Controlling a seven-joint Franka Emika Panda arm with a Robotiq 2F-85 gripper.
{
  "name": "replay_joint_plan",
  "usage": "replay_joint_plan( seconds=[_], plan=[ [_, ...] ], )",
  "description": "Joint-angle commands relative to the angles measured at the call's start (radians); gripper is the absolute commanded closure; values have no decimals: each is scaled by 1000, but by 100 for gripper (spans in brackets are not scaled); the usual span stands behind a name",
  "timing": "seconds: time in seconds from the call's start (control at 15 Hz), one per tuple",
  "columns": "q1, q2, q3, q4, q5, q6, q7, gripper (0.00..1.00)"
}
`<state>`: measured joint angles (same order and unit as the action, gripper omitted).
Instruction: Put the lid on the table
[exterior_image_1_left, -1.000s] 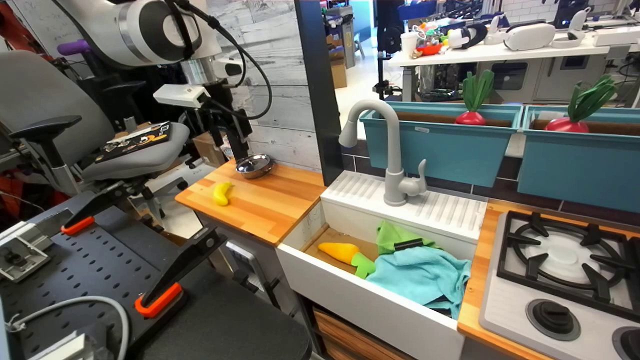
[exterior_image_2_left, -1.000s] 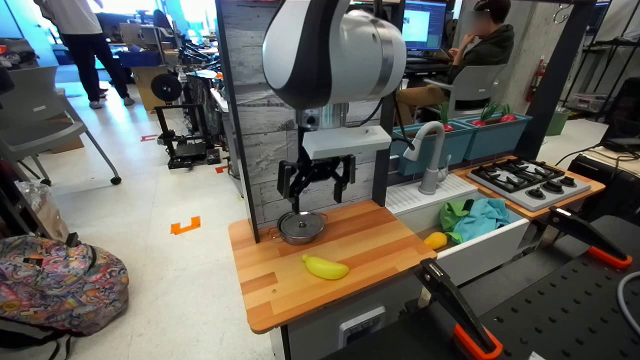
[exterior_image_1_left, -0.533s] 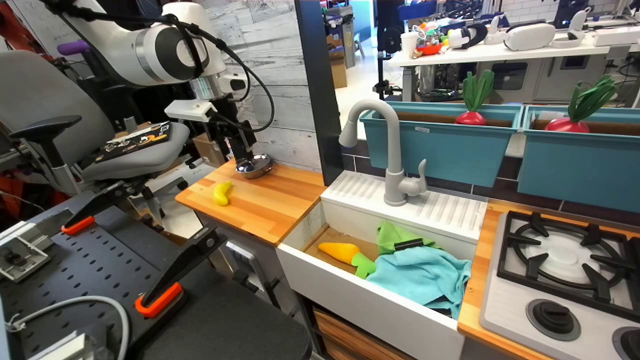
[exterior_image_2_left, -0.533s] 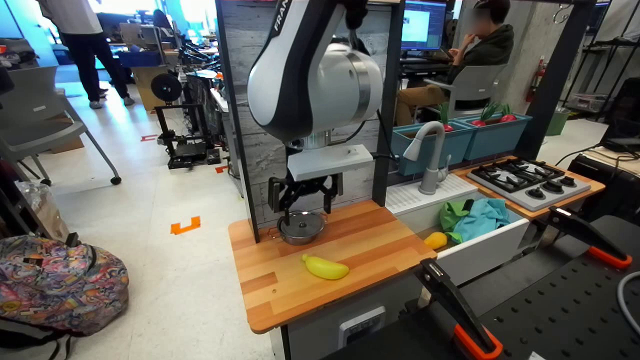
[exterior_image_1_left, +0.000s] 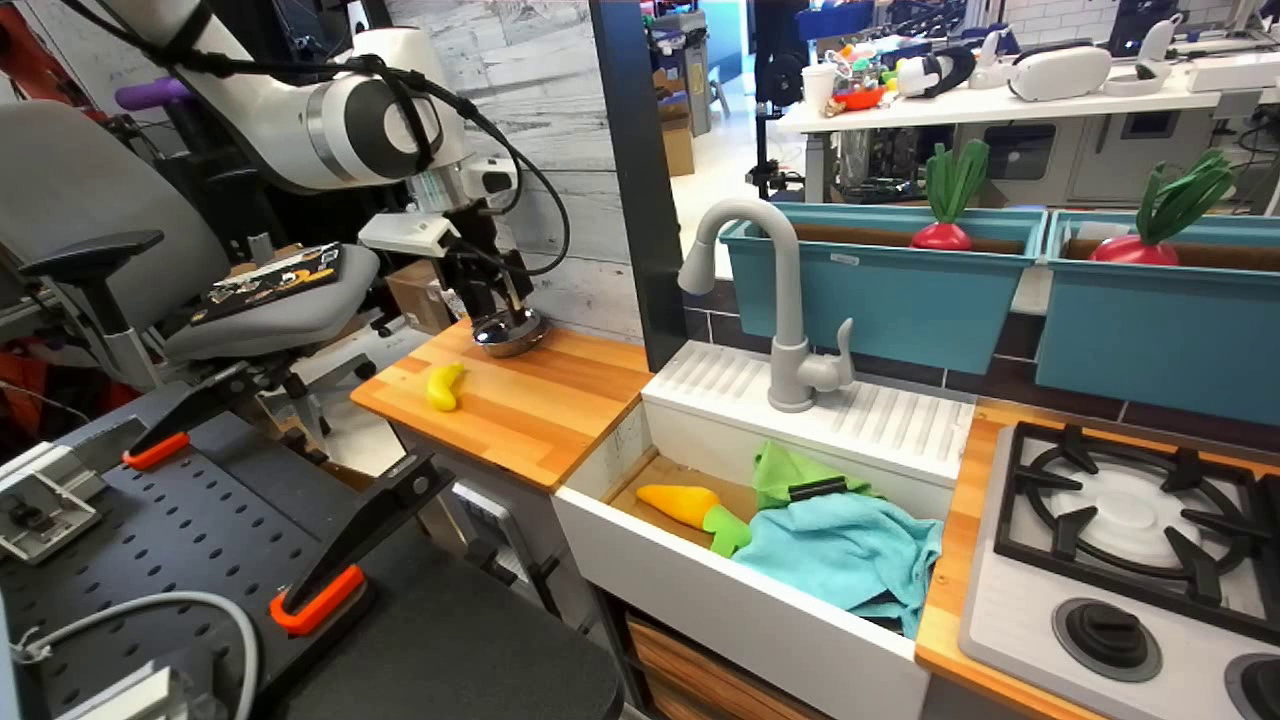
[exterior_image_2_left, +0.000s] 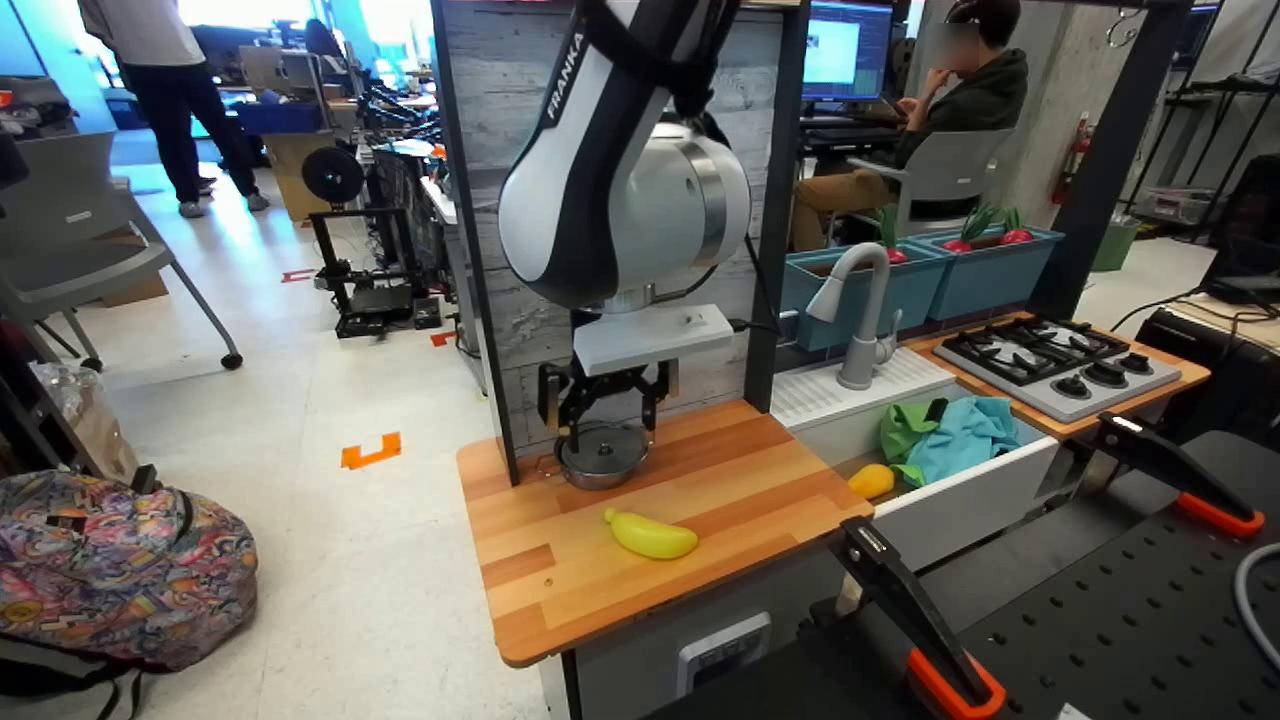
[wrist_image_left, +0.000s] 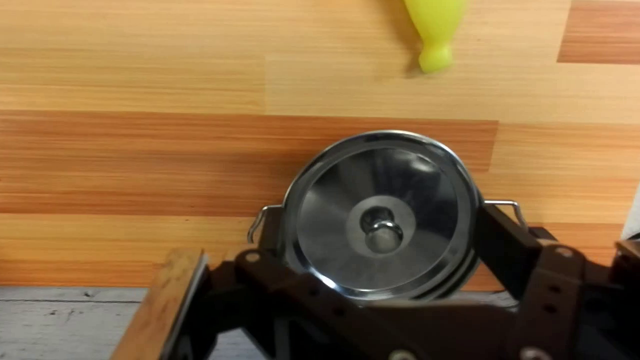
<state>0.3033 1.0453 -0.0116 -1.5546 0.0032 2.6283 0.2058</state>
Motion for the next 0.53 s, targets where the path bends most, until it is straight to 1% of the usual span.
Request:
replay_joint_plan(
  seconds=[0.0,0.27,0.4,0.47],
  plan=[
    [21,52,-23,72,-27,-8,29,34],
    [23,68,-23,88,-28,-13,29,67],
    [22,61,-20,84,-27,-12,30,77],
    [22,58,-20,79,-27,-7,33,79]
  ],
)
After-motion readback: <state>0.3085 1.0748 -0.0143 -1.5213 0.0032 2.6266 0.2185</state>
